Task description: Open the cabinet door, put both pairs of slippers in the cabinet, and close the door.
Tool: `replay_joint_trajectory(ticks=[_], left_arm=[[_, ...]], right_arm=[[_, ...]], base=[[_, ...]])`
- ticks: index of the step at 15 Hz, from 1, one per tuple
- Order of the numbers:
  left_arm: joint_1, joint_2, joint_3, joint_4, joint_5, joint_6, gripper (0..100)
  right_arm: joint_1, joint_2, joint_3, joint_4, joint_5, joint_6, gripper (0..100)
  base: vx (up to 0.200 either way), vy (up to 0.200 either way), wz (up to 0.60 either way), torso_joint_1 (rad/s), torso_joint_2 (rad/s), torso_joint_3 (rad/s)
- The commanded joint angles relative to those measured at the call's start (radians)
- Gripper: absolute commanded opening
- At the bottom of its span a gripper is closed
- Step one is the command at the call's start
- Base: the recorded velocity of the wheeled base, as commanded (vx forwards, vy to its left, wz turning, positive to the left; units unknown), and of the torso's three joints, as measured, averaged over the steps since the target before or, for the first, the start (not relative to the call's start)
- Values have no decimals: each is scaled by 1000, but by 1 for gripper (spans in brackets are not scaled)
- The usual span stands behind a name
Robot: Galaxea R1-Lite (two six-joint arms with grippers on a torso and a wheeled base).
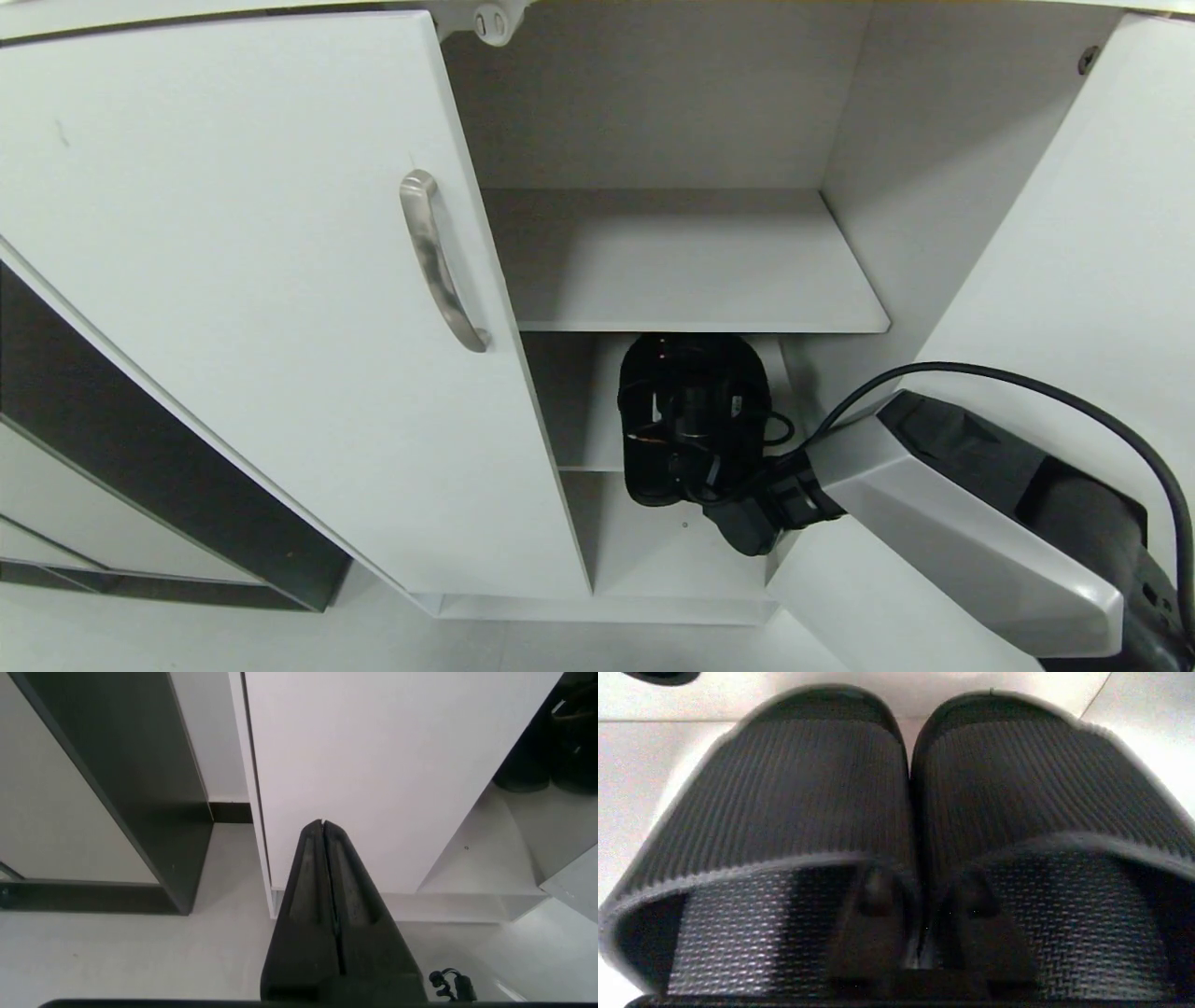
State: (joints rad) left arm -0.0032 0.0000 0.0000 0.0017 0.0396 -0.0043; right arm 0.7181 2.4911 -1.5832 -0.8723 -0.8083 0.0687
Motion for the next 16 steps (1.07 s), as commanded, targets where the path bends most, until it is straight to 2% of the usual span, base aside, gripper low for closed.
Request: replay_joint_trajectory(ticks=[1,6,9,13,16], left_arm=[[0,2,0,0,0,0,0],[0,2,0,0,0,0,0],[0,2,0,0,0,0,0],[0,2,0,0,0,0,0],[0,2,0,0,0,0,0]], right_arm=[[0,6,3,0,0,0,100],[30,-67,114,-8,-3,2,100],[66,-172,285,-66,-6,3,100],[135,-304,595,-234,-6,2,100],[150,-354,637,-243,-5,-1,100]], base=[[0,0,0,0,0,0],[0,0,0,0,0,0],[0,0,0,0,0,0],[0,0,0,0,0,0],[0,0,0,0,0,0]])
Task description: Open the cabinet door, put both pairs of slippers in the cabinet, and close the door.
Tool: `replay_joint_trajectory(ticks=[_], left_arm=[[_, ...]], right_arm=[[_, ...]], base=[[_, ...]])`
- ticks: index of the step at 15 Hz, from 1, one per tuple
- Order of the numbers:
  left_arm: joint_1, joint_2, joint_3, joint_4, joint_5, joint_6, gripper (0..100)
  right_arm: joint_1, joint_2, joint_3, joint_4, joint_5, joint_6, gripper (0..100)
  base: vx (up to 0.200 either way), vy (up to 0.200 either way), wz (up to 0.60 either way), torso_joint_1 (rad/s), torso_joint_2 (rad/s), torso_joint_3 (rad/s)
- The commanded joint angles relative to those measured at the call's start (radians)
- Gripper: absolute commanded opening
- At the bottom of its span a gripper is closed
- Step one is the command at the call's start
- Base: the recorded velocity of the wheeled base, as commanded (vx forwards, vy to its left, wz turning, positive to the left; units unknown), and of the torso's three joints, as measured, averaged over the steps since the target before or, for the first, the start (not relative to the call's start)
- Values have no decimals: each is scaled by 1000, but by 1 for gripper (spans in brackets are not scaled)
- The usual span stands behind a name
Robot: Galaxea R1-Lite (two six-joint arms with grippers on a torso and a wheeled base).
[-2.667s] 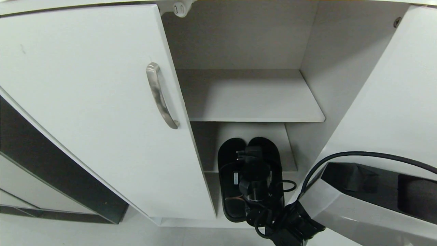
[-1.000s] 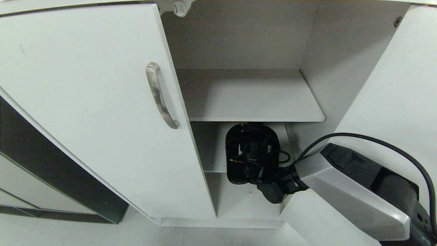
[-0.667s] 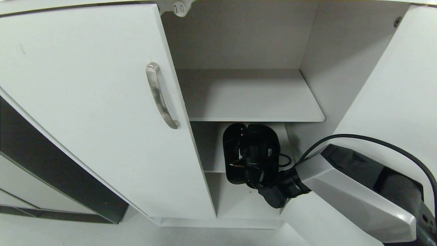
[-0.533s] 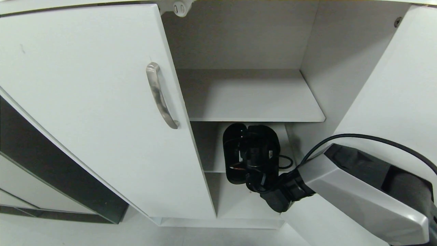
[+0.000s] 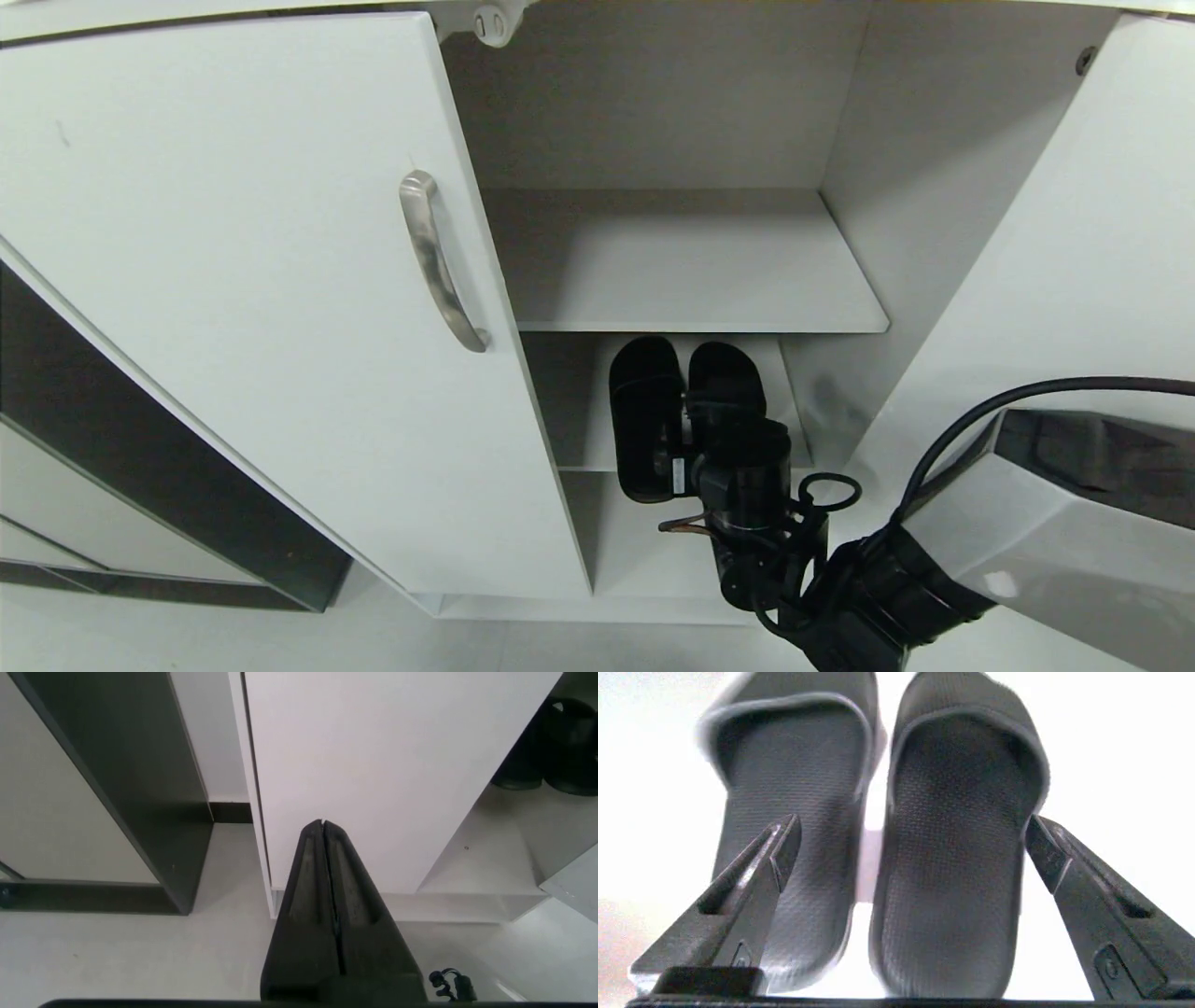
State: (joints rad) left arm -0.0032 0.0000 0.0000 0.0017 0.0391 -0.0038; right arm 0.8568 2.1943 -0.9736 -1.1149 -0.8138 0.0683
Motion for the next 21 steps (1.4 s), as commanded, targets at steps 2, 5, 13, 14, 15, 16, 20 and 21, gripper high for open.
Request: replay_joint_trajectory(ticks=[2,5,13,14,15,16,20,21], left_arm=[[0,2,0,0,-1,2,0],[0,2,0,0,-1,1,0],[0,2,0,0,-1,2,0],[0,2,0,0,-1,2,0],[0,2,0,0,-1,4,0],[0,2,0,0,-2,2,0],[0,2,0,0,-5,4,0],[0,2,0,0,-5,4,0]], right_arm=[[14,-56,29,0,1,-1,100],[31,-56,47,-3,1,-1,100],[42,-70,85,-6,2,1,100],[45,-79,95,-6,2,1,100],[45,-82,101,-8,2,1,100],[42,-87,110,-8,2,2,100],[42,-83,112,-8,4,2,100],[42,-80,112,-8,4,2,100]], base=[[-100,0,0,1,1,1],[-200,0,0,-1,2,4],[-50,0,0,-1,0,1],[0,0,0,0,0,0],[0,0,0,0,0,0],[0,0,0,0,0,0],[0,0,0,0,0,0],[0,0,0,-2,2,105]])
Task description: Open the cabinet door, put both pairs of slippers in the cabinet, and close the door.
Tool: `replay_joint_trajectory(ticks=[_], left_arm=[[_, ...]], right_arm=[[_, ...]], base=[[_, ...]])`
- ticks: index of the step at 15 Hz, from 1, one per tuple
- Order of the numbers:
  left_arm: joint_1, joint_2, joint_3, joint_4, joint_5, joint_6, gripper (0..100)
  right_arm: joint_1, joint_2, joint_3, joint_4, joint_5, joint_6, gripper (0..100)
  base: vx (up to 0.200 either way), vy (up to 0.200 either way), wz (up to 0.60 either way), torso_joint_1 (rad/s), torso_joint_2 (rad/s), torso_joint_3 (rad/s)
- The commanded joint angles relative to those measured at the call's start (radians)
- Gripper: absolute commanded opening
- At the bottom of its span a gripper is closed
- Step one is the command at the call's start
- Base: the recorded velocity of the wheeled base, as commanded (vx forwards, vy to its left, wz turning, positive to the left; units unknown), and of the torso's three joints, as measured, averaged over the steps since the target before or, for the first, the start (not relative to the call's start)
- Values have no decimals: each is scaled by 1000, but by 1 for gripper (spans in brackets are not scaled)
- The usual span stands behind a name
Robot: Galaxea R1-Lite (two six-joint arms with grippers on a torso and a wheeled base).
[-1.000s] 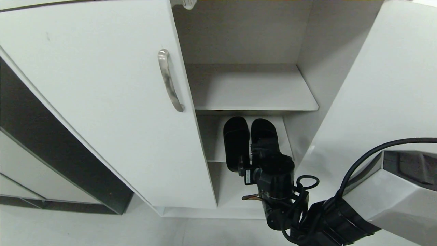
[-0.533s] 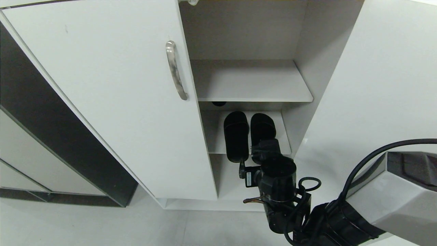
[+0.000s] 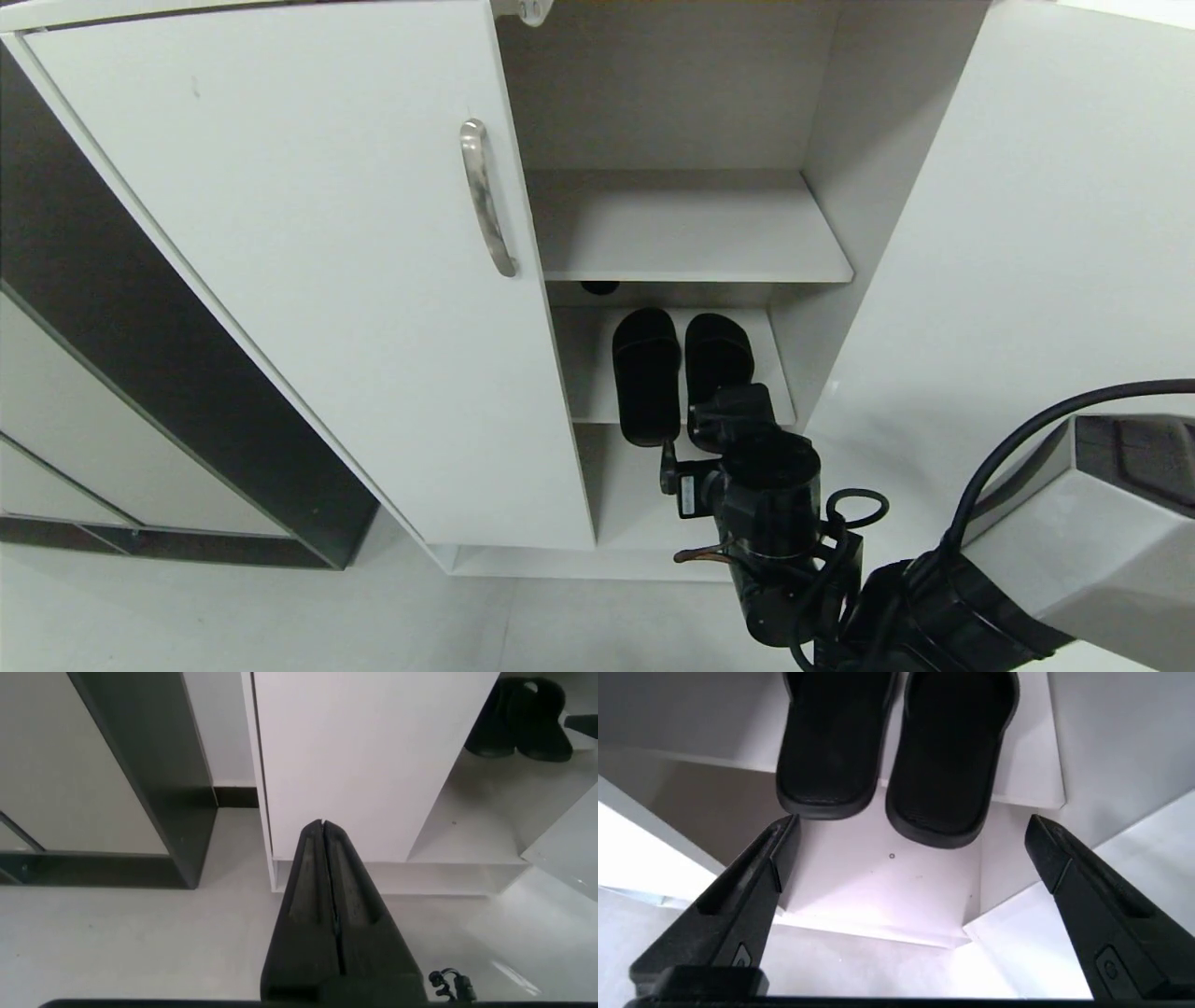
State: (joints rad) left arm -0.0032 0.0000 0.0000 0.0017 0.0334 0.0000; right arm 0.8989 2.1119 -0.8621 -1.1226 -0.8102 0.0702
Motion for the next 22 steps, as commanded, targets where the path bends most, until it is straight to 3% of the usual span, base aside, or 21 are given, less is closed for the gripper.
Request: replay_joint_trajectory(ticks=[1,14,22], left_arm=[[0,2,0,0,0,0,0],[0,2,0,0,0,0,0],[0,2,0,0,-3,-2,0]], right_arm=[[0,3,0,0,0,0,100],[-8,-33,55,-14,3,-1,100],[-15,-40,92,-17,16,-1,100]], base=[[0,0,0,2,-7,173],[0,0,0,2,2,195],[0,0,0,0,0,0]])
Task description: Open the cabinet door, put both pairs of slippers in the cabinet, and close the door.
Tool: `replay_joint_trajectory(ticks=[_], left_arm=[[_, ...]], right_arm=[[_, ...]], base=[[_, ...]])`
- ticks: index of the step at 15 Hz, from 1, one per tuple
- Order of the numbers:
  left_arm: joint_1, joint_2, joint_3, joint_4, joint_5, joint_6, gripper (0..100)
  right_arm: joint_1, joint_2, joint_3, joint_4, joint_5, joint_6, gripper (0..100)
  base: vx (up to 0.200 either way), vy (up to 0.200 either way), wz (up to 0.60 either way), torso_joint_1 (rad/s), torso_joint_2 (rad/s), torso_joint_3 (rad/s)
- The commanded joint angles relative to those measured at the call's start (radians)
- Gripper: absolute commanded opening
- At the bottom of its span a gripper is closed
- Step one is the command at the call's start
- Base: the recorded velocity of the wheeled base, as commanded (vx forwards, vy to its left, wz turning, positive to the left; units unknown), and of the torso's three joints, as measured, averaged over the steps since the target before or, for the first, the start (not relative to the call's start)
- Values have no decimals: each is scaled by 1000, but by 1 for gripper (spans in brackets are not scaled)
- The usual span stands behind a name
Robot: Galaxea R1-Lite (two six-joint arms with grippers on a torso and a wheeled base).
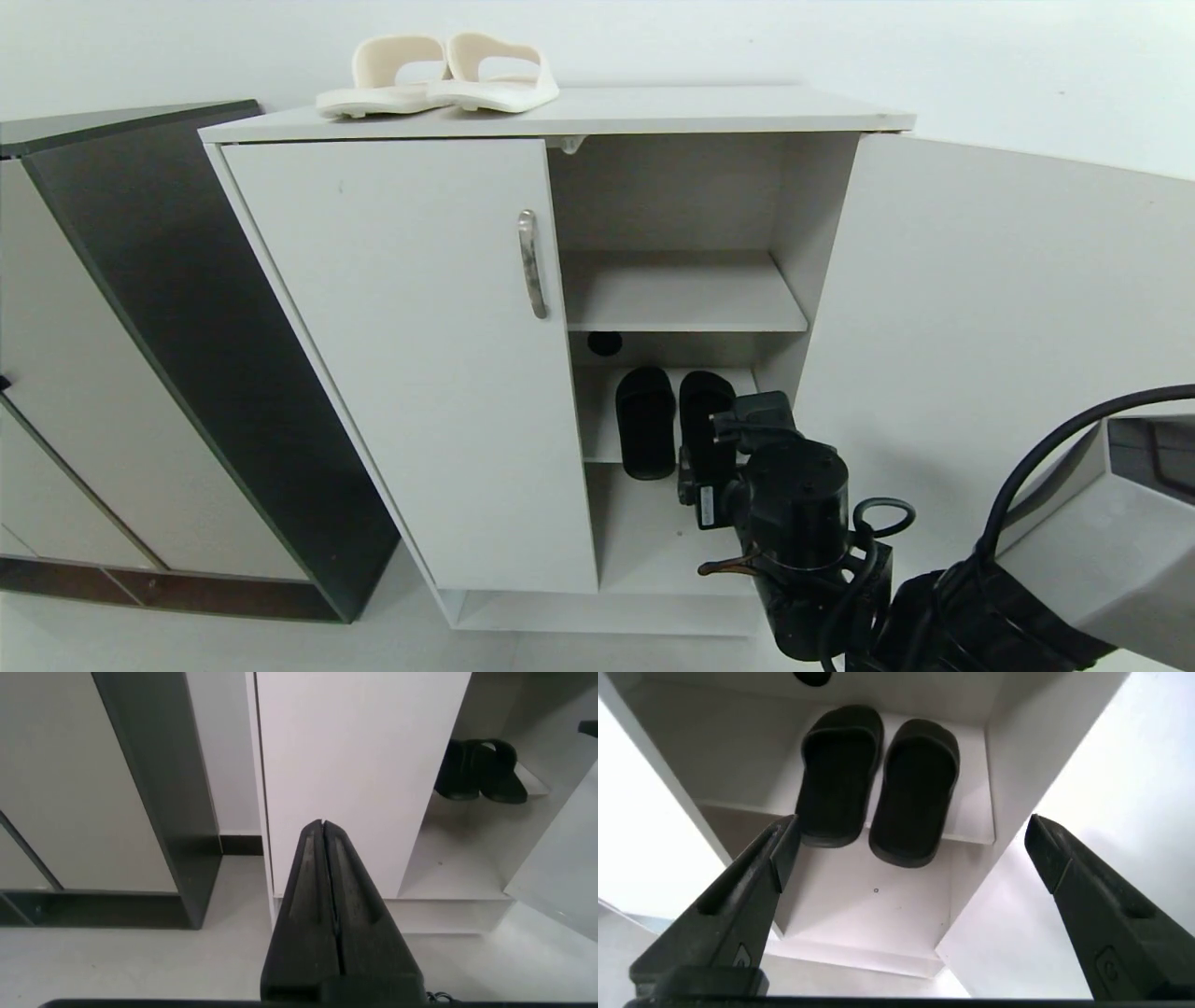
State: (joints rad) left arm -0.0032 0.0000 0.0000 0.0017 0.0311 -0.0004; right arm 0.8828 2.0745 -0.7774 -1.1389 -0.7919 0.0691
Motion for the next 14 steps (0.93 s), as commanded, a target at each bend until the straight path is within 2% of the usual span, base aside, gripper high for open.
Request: replay_joint_trajectory(ticks=[1,3,8,14], left_arm=[[0,2,0,0,0,-1,0],[0,2,0,0,0,-1,0],[0,2,0,0,0,-1,0],[0,2,0,0,0,-3,0]], right_arm=[[2,-2,12,-1,14,0,100],[4,-7,26,-1,33,0,100],[5,-8,43,-5,54,0,100],[4,-4,84,-74,80,-42,100]], base=[[0,0,0,0,0,0],[0,0,0,0,0,0],[0,200,0,3,0,5],[0,200,0,1,4,2]])
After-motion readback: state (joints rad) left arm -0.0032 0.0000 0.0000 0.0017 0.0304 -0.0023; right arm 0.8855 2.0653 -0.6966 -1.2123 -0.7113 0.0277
